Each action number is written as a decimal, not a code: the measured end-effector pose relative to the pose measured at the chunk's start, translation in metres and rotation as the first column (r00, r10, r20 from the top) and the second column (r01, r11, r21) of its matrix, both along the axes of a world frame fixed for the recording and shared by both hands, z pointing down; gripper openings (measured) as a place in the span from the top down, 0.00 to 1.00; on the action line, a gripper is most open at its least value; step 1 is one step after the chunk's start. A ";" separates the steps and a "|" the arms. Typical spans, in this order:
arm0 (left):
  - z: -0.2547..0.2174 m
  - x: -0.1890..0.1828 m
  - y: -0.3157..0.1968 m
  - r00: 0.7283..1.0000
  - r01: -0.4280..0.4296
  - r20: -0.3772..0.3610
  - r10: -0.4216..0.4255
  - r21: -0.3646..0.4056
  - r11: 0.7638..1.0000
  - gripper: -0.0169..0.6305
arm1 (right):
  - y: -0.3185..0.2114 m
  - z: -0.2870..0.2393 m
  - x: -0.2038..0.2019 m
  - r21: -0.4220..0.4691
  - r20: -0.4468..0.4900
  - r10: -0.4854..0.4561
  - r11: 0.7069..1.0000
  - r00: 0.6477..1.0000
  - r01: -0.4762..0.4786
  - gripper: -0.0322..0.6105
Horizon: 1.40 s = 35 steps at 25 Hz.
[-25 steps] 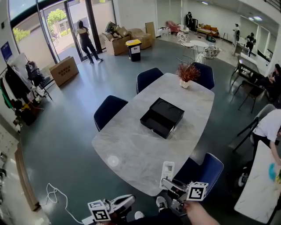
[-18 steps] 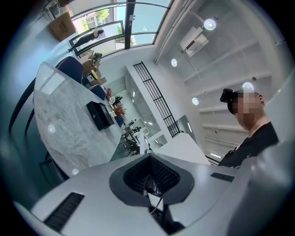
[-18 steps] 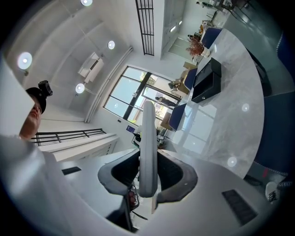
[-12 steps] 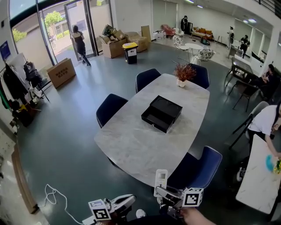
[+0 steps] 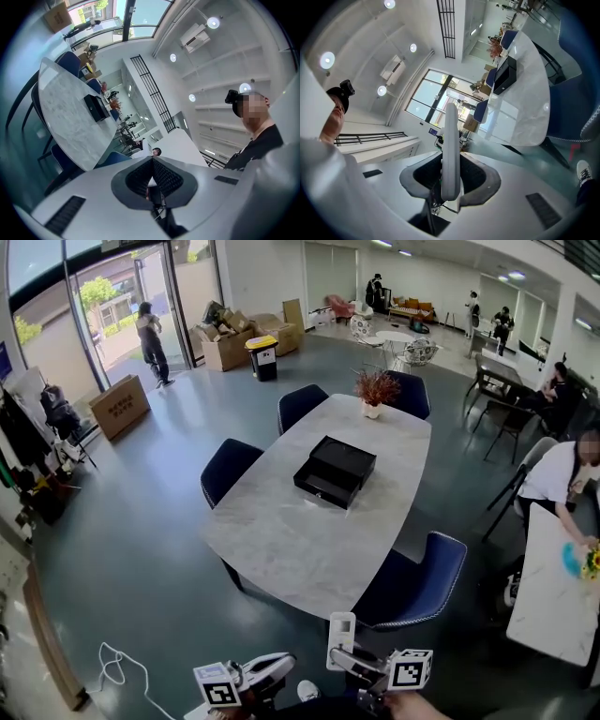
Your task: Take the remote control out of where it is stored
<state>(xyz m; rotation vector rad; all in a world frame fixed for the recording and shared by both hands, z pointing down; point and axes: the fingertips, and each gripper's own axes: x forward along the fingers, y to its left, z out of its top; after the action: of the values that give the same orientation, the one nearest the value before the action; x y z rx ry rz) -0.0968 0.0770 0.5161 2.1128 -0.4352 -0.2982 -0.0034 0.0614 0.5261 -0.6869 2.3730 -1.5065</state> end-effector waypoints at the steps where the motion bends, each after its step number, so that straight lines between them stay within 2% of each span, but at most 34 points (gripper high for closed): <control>1: 0.002 0.000 0.004 1.000 -0.009 0.002 0.009 -0.004 1.000 0.97 | 0.006 0.000 0.001 -0.001 0.003 0.010 1.000 1.000 -0.010 0.77; 6: 0.002 0.006 0.022 0.999 -0.049 -0.018 0.049 -0.011 0.999 0.97 | 0.031 0.007 0.009 -0.012 -0.010 0.062 0.998 0.998 -0.062 0.77; 11: -0.002 0.012 0.027 0.997 -0.068 -0.023 0.068 0.010 0.998 0.96 | 0.042 0.004 0.009 -0.008 0.013 0.071 0.997 0.997 -0.071 0.77; 23: -0.003 0.020 0.027 0.996 -0.069 -0.060 0.069 0.008 0.998 0.96 | 0.048 0.003 0.012 0.003 0.006 0.060 0.998 0.998 -0.060 0.77; 35: -0.001 0.010 0.025 0.996 -0.064 -0.054 0.064 0.012 0.998 0.97 | 0.048 0.004 -0.003 -0.006 0.012 0.036 0.999 0.999 -0.036 0.77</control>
<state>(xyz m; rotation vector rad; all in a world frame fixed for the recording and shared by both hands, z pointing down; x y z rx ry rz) -0.0869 0.1018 0.5152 2.1193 -0.3339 -0.3209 -0.0066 0.1090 0.5303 -0.7163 2.3357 -1.4992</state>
